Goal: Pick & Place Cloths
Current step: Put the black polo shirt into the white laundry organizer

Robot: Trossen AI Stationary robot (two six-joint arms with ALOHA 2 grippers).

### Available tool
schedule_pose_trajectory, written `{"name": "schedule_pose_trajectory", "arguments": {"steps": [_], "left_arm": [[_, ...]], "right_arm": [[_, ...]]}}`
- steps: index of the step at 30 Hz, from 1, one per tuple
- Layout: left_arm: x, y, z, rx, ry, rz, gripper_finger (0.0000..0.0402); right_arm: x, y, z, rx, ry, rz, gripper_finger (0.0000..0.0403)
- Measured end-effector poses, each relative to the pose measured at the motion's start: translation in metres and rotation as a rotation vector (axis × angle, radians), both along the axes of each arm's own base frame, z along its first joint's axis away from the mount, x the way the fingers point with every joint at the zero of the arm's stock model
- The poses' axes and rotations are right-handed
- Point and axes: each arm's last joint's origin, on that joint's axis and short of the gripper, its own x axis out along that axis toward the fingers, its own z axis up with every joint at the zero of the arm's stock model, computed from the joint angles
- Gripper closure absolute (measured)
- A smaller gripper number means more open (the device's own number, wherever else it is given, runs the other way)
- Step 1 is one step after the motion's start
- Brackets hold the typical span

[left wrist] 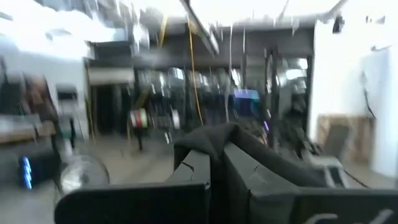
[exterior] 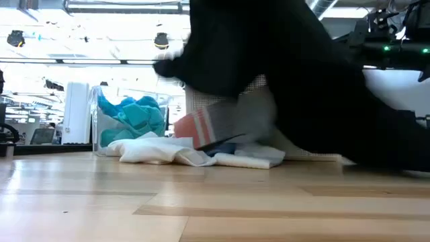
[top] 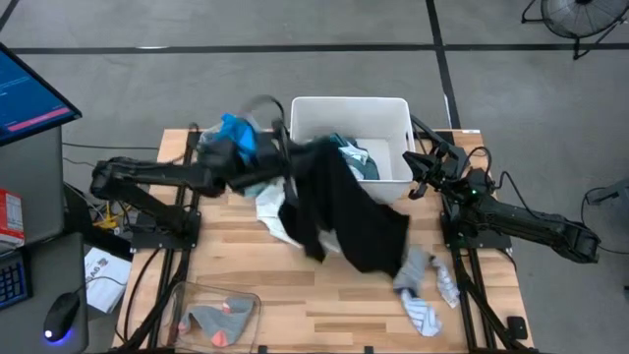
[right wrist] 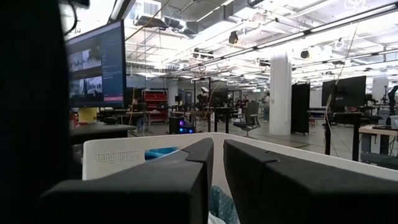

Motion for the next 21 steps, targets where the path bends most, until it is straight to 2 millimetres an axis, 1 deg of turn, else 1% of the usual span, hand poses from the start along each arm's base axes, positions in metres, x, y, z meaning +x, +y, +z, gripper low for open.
{"name": "schedule_pose_trajectory", "arguments": {"steps": [4, 7, 9, 12, 17, 21], "left_arm": [[-0.010, 0.010, 0.052, 0.124, -0.132, 0.018, 0.0401], [-0.014, 0.017, 0.084, 0.200, -0.210, 0.081, 0.0401], [-0.016, 0.025, 0.101, 0.243, -0.249, 0.132, 0.0401], [-0.016, 0.042, 0.122, 0.268, -0.305, 0.204, 0.0401], [-0.012, 0.072, 0.148, 0.329, -0.385, 0.288, 0.0401], [-0.016, 0.095, 0.169, 0.363, -0.474, 0.377, 0.0401]], "right_arm": [[0.000, 0.000, 0.000, 0.002, 0.004, 0.000, 0.0365], [0.000, 0.000, -0.001, 0.004, 0.006, 0.000, 0.0365], [0.000, 0.000, -0.001, 0.005, 0.010, 0.000, 0.0365], [0.000, 0.000, -0.001, 0.005, 0.010, 0.000, 0.0365], [0.000, 0.000, -0.001, 0.005, 0.010, 0.000, 0.0365], [0.000, 0.000, -0.001, 0.006, 0.010, 0.000, 0.0365]]}}
